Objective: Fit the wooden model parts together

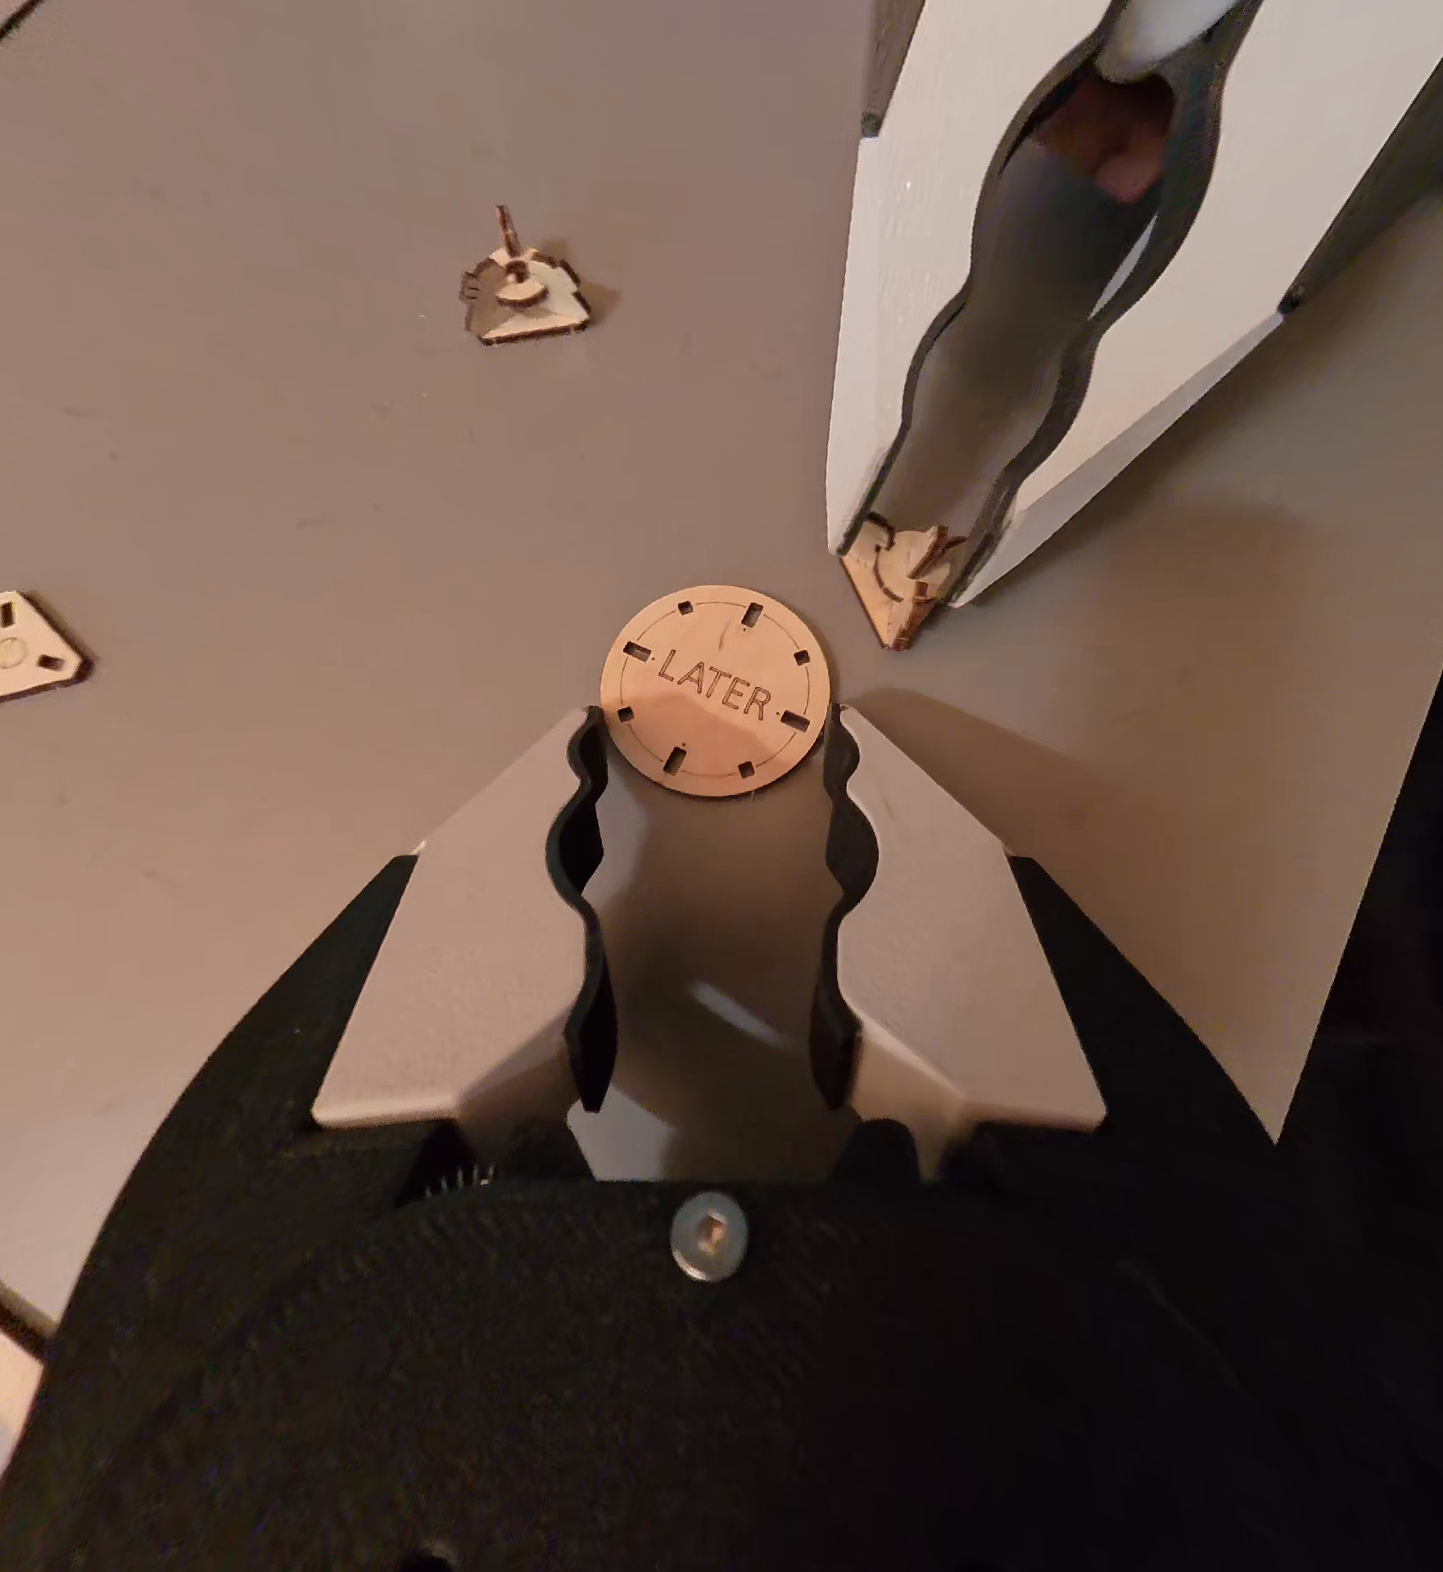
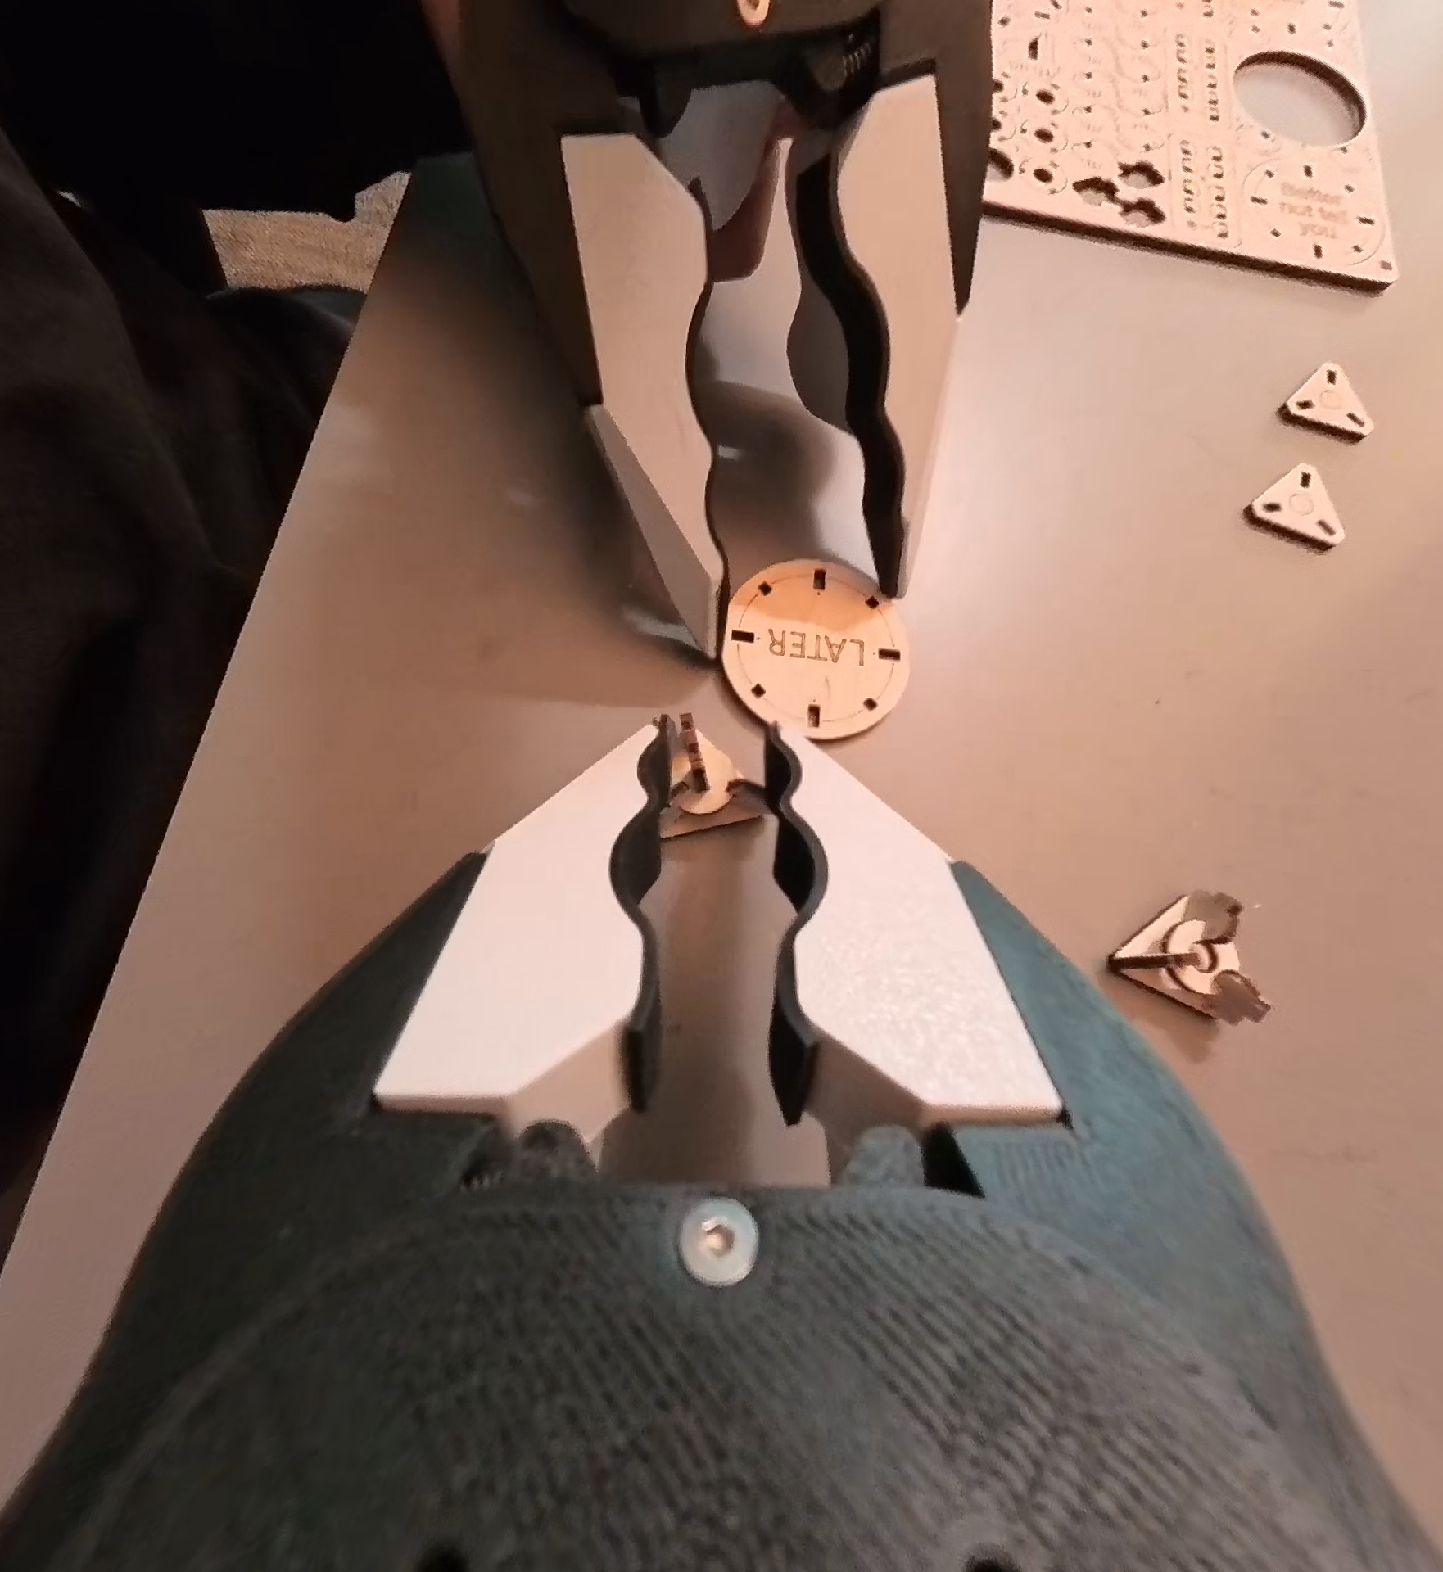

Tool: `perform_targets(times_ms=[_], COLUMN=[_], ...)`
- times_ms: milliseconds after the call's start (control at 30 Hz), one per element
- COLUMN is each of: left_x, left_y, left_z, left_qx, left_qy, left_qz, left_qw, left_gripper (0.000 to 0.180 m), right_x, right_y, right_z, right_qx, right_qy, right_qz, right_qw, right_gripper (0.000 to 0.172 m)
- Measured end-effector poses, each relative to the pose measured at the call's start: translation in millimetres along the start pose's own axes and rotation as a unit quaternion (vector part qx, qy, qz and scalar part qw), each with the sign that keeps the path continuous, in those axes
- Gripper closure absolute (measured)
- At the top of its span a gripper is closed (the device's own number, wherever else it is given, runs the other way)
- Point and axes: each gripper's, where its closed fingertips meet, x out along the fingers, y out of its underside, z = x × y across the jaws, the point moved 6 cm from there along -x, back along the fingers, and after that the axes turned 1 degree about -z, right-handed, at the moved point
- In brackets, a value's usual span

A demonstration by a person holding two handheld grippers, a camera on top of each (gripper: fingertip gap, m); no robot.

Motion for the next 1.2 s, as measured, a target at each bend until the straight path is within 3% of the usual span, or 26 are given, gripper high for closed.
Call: perform_targets(times_ms=[200,400,500,600,733,833,933,1033,1200], left_x=[-16.4,-32.1,-33.7,-31.1,-29.1,-26.7,-31.3,-36.7,-40.2], left_y=[-12.8,-29.5,-31.5,-31.5,-35.1,-33.6,-34.8,-38.9,-46.2], left_z=[7.8,16.5,14.7,9.6,-0.4,-8.1,-19.4,-31.7,-26.2], left_qx=[-0.061,-0.204,-0.243,-0.234,-0.228,-0.2,-0.154,-0.114,-0.133], left_qy=[0.014,0.097,0.147,0.152,0.182,0.192,0.215,0.235,0.208], left_qz=[-0.087,-0.214,-0.235,-0.227,-0.218,-0.198,-0.198,-0.213,-0.259], left_qw=[0.994,0.95,0.93,0.933,0.931,0.94,0.944,0.942,0.934], left_gripper=[0.129,0.129,0.13,0.129,0.129,0.128,0.114,0.112,0.152], right_x=[-7.2,-20.3,-27.6,-32.7,-23.5,-23.2,-29.0,-39.1,-50.0], right_y=[-8.1,-21.9,-29.8,-33.7,-26.6,-27.8,-30.4,-34.7,-30.9], right_z=[-7.0,-15.4,-16.5,-13.6,-7.6,-0.5,2.9,4.9,-17.0], right_qx=[-0.007,-0.044,-0.081,-0.117,-0.142,-0.144,-0.1,-0.009,0.165], right_qy=[0.04,0.125,0.181,0.208,0.183,0.152,0.09,-0.019,-0.11], right_qz=[-0.036,-0.094,-0.12,-0.139,-0.104,-0.115,-0.142,-0.186,-0.256], right_qw=[0.999,0.987,0.973,0.961,0.967,0.971,0.981,0.982,0.946], right_gripper=[0.143,0.134,0.132,0.135,0.14,0.17,0.171,0.171,0.172])
